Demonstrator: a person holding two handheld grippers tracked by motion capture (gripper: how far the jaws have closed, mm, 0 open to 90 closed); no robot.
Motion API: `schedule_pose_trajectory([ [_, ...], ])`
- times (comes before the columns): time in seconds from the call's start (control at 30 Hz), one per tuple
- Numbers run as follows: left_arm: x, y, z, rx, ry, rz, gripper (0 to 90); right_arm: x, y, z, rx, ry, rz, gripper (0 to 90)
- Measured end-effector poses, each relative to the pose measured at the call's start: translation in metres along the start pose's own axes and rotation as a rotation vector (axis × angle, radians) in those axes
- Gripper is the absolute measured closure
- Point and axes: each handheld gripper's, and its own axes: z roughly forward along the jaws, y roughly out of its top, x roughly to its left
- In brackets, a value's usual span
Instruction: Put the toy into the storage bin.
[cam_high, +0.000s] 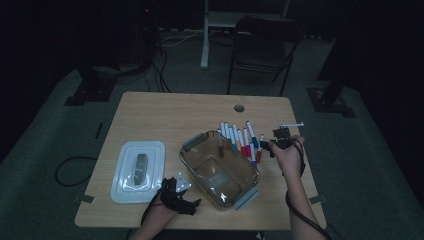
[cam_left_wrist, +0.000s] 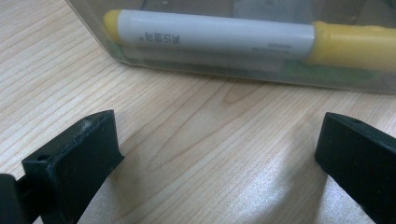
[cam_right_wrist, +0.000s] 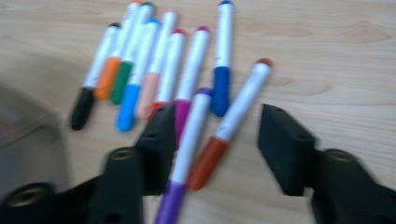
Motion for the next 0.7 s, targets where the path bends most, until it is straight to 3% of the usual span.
schedule_pose_trajectory([
  [0.07,0.000,0.000,0.000,0.000,0.000,0.000,0.4,-0.008,-0.002,0.012,-0.005,-0.033,0.034,55.1],
  [0.2,0.000,0.000,0.000,-0.001,0.000,-0.001,0.4,-0.010,-0.005,0.027,0.007,-0.044,0.081,58.7],
  [0.43,0.000,0.000,0.000,-0.001,0.000,0.000,0.4,-0.006,-0.006,0.046,0.057,-0.051,0.090,59.6],
  [0.47,0.000,0.000,0.000,0.000,0.000,0.000,0.4,-0.006,-0.006,0.051,0.073,-0.068,0.087,60.5],
  [0.7,0.000,0.000,0.000,-0.001,0.000,-0.001,0.4,-0.009,-0.006,0.058,0.101,-0.103,0.109,64.1],
])
